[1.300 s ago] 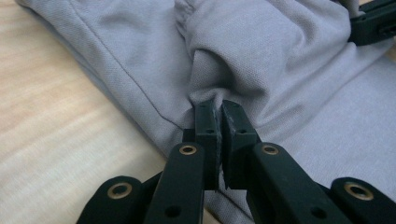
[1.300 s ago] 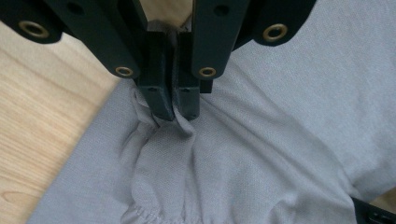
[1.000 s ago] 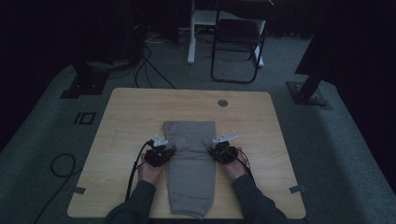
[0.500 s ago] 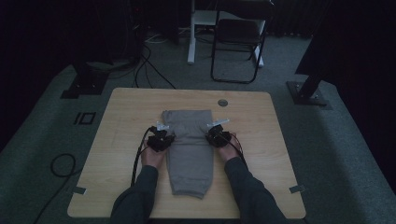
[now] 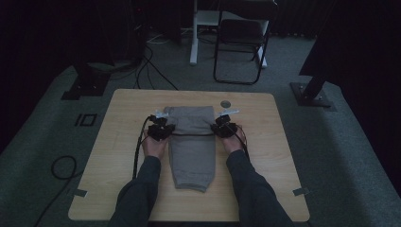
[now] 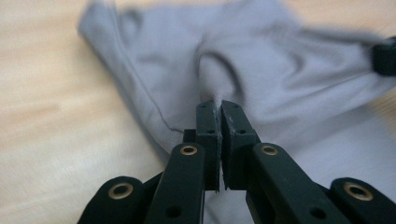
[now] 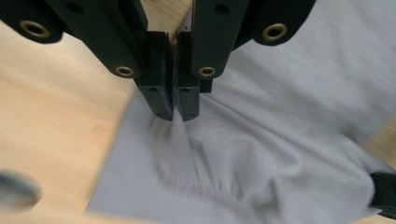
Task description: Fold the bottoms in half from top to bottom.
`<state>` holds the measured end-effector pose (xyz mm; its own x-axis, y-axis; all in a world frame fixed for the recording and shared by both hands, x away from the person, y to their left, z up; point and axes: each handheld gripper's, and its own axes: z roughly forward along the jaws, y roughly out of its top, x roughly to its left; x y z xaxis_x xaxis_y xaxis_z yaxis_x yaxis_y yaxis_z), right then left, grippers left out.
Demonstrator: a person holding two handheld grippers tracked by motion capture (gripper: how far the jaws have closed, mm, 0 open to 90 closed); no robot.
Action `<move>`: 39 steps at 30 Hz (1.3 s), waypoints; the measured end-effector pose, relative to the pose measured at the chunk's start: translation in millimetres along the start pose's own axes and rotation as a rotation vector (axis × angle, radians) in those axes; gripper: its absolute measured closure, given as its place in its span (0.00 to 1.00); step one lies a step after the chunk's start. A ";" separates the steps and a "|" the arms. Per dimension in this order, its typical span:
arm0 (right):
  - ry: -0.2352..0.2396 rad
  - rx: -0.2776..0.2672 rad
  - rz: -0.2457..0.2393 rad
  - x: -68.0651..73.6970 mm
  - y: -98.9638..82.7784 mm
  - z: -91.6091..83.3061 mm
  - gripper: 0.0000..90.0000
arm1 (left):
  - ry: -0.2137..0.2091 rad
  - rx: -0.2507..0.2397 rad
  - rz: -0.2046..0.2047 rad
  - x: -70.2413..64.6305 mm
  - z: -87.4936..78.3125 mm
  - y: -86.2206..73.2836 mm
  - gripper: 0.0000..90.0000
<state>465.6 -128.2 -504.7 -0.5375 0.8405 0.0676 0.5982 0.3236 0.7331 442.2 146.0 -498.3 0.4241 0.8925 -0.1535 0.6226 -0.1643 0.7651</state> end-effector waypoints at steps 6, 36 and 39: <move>0.016 -0.146 -0.039 5.6 17.0 -49.4 0.97 | -0.065 -0.149 0.031 -18.0 -51.6 14.9 0.96; 0.067 0.060 -0.030 3.3 -53.6 -1.5 0.77 | -0.001 0.112 0.023 -9.4 5.9 -56.3 0.79; 0.071 0.045 -0.012 -0.8 -45.7 -2.6 0.68 | -0.067 0.112 0.076 -7.7 7.8 -48.4 0.64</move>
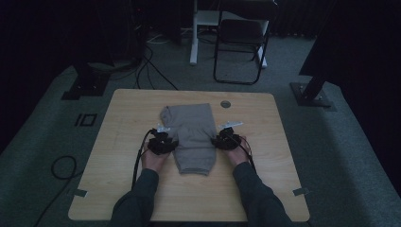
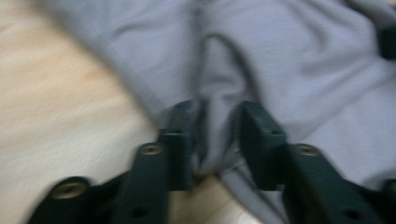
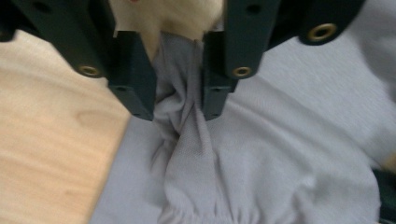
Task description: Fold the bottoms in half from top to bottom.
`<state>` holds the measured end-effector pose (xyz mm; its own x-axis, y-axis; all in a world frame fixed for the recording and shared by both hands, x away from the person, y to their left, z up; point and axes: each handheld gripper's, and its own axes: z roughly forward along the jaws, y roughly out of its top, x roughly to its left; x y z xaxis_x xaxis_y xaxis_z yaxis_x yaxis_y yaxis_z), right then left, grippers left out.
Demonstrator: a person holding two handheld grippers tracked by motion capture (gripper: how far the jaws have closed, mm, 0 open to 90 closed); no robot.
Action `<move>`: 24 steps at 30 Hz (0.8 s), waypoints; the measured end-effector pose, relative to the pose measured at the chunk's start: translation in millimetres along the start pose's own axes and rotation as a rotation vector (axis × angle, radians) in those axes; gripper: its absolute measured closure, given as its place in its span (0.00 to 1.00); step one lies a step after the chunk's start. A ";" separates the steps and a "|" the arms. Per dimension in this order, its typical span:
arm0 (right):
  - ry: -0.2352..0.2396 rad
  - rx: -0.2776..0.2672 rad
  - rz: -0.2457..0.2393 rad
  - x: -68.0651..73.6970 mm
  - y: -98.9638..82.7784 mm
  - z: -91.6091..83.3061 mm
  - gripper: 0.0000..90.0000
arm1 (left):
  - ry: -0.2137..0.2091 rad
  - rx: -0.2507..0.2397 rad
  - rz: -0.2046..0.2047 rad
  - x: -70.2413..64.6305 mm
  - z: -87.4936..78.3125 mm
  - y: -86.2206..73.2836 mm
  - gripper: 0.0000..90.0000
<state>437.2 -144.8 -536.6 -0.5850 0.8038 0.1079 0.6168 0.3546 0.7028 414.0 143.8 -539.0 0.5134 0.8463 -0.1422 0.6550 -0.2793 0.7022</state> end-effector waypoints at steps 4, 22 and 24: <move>0.032 -0.046 0.025 -2.0 7.2 -10.2 0.61 | -0.031 -0.069 -0.004 2.7 -17.8 6.4 0.60; 0.057 0.001 0.170 -7.4 35.0 27.8 0.67 | -0.015 0.005 -0.116 6.6 25.6 38.8 0.62; 0.056 0.023 0.177 -8.6 33.2 31.4 0.76 | -0.006 0.026 -0.095 2.3 29.0 37.7 0.78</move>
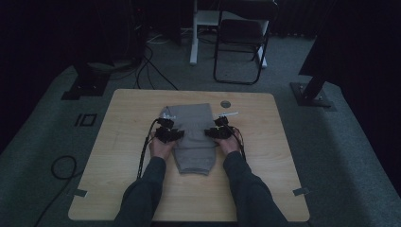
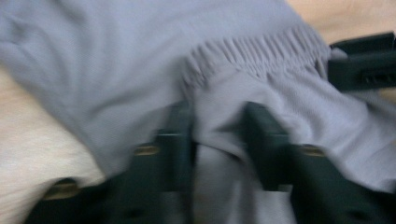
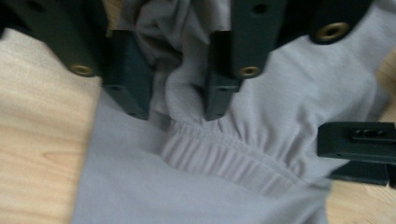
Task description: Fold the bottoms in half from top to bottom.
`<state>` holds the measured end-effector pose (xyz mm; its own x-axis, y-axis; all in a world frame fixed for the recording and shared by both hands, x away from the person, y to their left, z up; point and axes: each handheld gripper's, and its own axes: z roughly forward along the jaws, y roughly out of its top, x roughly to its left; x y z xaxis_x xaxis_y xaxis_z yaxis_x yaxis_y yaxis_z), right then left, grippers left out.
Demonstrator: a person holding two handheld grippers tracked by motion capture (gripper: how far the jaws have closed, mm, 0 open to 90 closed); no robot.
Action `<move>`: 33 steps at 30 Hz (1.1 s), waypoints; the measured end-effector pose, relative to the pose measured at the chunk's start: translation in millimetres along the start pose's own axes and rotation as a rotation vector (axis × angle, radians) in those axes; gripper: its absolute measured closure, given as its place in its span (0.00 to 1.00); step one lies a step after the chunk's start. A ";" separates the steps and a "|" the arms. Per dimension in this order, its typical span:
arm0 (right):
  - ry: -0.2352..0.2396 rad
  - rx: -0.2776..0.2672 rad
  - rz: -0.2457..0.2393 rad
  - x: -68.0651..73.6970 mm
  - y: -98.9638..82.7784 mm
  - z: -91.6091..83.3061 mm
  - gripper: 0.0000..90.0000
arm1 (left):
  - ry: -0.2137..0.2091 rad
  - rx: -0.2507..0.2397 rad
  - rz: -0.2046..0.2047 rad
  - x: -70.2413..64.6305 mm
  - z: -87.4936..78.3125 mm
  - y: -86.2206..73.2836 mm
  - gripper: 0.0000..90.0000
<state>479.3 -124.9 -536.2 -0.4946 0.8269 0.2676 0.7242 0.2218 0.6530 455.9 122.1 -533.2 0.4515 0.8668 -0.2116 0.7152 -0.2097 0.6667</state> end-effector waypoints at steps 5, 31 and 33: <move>0.023 -0.017 -0.009 -4.4 -2.1 -11.1 0.98 | -0.035 -0.056 0.020 -6.2 -14.5 -2.8 0.93; 0.055 0.027 0.007 -0.2 3.5 8.7 0.67 | -0.053 -0.026 -0.118 9.1 3.2 -6.3 0.56; 0.075 0.033 0.009 -0.2 3.8 9.3 0.77 | -0.060 -0.027 -0.121 8.6 5.5 -6.8 0.60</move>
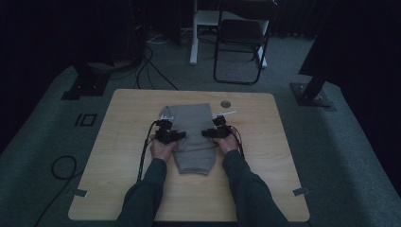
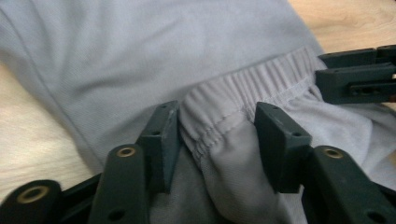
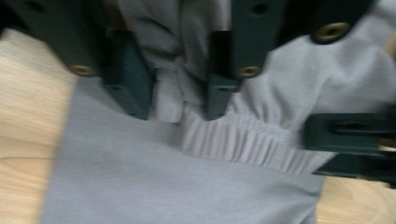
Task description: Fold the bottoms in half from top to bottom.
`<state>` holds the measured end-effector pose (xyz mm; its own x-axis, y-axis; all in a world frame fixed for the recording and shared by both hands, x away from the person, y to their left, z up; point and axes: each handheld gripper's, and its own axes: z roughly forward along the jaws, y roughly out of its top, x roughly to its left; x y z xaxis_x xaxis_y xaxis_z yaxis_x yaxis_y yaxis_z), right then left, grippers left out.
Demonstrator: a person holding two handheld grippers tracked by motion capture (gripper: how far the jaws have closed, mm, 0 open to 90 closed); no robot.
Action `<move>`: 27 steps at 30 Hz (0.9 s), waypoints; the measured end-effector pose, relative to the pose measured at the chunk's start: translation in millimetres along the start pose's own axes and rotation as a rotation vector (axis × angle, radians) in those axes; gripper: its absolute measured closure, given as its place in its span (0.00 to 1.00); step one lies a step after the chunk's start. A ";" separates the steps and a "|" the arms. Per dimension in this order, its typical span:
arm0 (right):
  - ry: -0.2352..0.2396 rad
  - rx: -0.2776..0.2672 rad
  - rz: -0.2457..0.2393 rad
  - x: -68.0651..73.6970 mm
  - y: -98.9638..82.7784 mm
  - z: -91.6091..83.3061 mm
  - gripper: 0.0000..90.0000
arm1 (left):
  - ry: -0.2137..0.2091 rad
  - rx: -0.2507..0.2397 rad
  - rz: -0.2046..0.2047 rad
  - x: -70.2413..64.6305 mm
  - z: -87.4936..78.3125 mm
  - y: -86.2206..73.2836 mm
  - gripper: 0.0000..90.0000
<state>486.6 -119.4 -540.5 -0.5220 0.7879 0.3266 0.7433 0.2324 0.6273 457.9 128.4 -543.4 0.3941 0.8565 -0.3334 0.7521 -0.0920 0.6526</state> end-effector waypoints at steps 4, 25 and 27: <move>0.019 -0.023 -0.038 2.7 -1.3 -8.5 0.87 | -0.012 -0.009 0.036 -6.2 -6.3 0.6 0.75; 0.131 -0.156 -0.162 11.8 -58.2 -65.2 0.67 | -0.150 -0.077 0.234 -42.9 -63.3 -67.2 0.75; 0.099 -0.183 -0.109 8.2 -50.2 -66.7 0.67 | -0.158 -0.070 0.234 -42.3 -64.4 -70.7 0.75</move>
<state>417.2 -162.7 -522.1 -0.6404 0.7019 0.3118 0.5967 0.1991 0.7774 354.0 131.4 -531.6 0.6341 0.7257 -0.2670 0.5951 -0.2374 0.7678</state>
